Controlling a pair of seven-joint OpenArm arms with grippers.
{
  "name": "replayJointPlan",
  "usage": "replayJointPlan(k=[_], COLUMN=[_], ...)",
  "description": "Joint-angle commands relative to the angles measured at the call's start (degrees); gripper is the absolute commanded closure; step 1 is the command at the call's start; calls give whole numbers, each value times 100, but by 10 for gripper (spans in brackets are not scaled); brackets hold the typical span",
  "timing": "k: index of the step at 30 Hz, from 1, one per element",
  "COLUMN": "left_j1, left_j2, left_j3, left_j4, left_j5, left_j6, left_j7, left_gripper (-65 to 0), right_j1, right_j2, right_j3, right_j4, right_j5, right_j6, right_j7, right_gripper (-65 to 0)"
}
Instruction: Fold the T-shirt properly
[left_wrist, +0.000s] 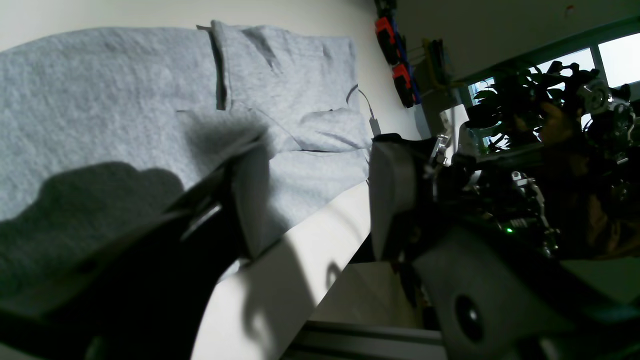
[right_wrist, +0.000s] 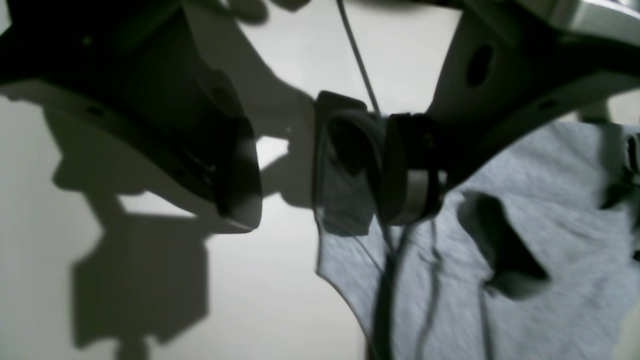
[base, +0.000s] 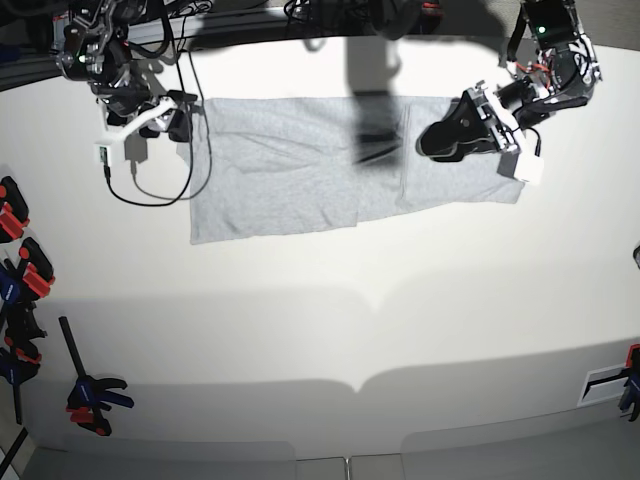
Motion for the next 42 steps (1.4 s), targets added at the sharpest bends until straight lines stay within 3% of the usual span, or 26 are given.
replayJointPlan(k=[1, 6, 10, 14, 19, 23, 24, 26, 29, 30, 33, 36, 42], left_j1=[-44, -44, -44, -44, -44, -44, -44, -44, -44, -44, -44, -44, -44], left_j2=[-68, -66, -68, -68, -68, -68, -68, -68, -68, -68, -70, -68, -66], left_j3=[-26, -26, -26, -26, -26, -26, -26, -26, -26, -26, -26, -26, -26], left_j4=[85, 85, 85, 85, 85, 85, 85, 85, 85, 85, 85, 85, 85], left_j5=[-180, -180, -180, -180, -180, -180, -180, -180, -180, -180, -180, -180, -180], left_j6=[-22, -22, -22, -22, -22, -22, -22, -22, -20, -20, -22, -20, -24], left_j7=[-62, -62, -62, -62, -62, -62, -62, -62, -62, -62, -62, -62, -62], left_gripper=[-299, -299, -299, -299, -299, -299, -299, -299, -299, -299, -299, -299, -299], right_j1=[-4, 0, 31, 269, 649, 870, 907, 938, 938, 938, 953, 1054, 1519], right_j2=[35, 35, -39, -367, -863, -1084, -1093, -1073, -999, -964, -772, -529, -402], right_j3=[24, 17, 20, 17, 17, 17, 17, 20, 20, 20, 26, 127, 1246], right_j4=[-61, -638, -704, -704, -704, -704, -706, -704, -704, -704, -699, -697, -697], right_j5=[-76, 621, 684, 640, 605, 597, 603, 605, 603, 603, 577, 404, 59], right_j6=[2, 105, 177, 197, 546, 664, 702, 813, 820, 820, 789, 516, 417], right_j7=[-28, -195, -297, -457, -726, -874, -870, -782, -363, -214, 203, 306, 225], right_gripper=[-364, -364, -364, -363, -360, -359, -348, -267, -47, 0, 0, 0, 0])
